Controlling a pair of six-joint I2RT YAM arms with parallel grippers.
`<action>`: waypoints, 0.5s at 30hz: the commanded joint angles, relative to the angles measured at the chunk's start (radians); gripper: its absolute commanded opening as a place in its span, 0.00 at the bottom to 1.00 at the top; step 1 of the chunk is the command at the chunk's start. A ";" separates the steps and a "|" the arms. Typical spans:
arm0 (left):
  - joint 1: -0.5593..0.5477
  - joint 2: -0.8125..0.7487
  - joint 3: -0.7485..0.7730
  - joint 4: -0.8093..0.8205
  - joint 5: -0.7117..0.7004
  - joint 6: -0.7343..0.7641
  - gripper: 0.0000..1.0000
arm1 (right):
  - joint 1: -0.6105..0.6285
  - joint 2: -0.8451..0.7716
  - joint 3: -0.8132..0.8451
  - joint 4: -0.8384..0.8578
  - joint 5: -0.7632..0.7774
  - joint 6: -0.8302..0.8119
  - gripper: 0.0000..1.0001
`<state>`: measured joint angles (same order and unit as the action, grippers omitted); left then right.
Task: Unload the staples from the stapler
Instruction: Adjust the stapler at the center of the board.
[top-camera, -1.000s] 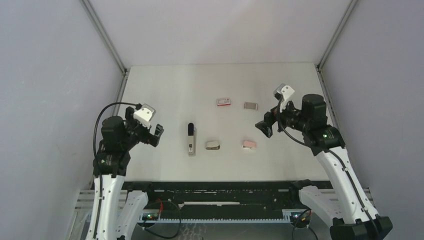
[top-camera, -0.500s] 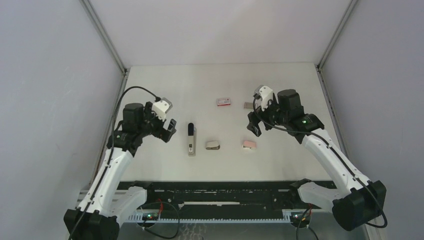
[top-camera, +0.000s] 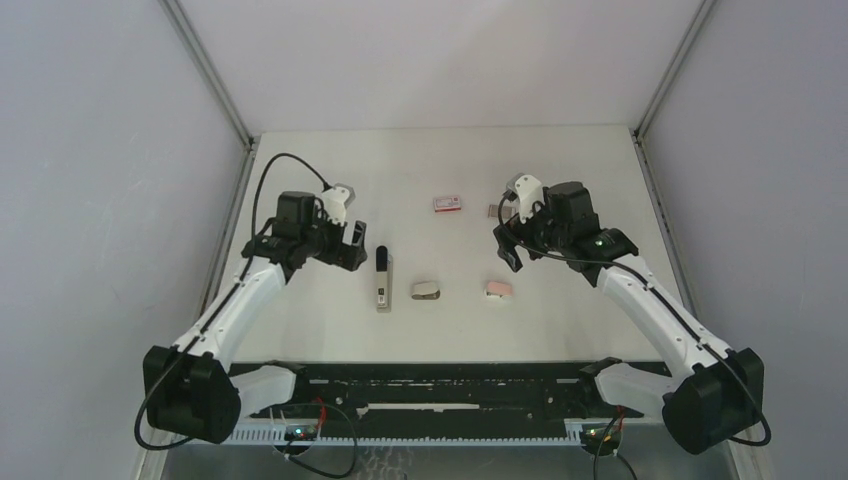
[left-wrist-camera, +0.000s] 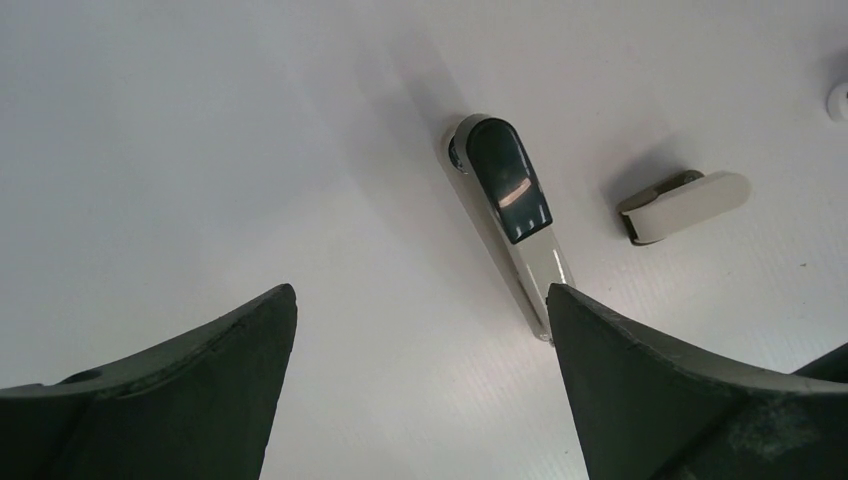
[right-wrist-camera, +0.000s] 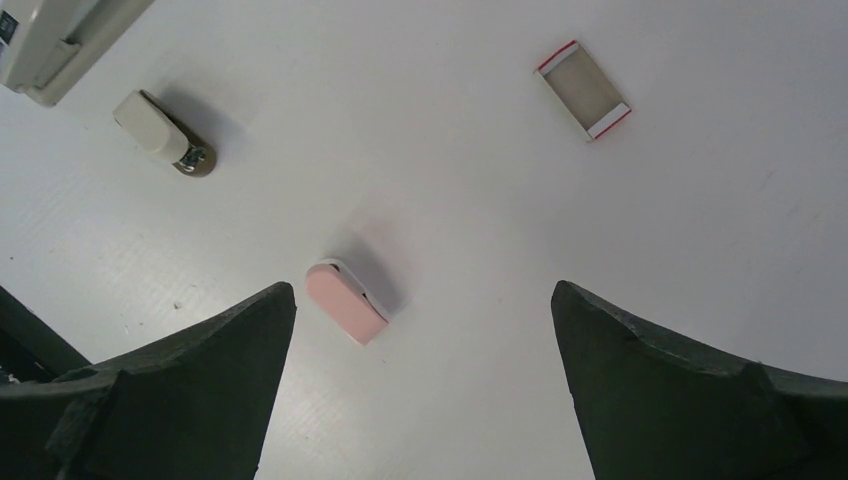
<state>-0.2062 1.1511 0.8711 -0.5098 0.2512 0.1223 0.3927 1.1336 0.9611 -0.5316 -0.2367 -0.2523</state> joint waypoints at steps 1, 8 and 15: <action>-0.052 0.051 0.096 0.036 -0.070 -0.096 1.00 | -0.009 0.006 -0.013 0.065 0.023 -0.028 1.00; -0.111 0.208 0.194 -0.027 -0.150 -0.123 1.00 | -0.022 0.027 -0.025 0.071 0.036 -0.044 1.00; -0.171 0.322 0.266 -0.074 -0.179 -0.127 0.99 | -0.025 0.038 -0.033 0.074 0.042 -0.055 1.00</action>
<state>-0.3458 1.4361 1.0470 -0.5545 0.1032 0.0170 0.3725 1.1683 0.9306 -0.5037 -0.2092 -0.2867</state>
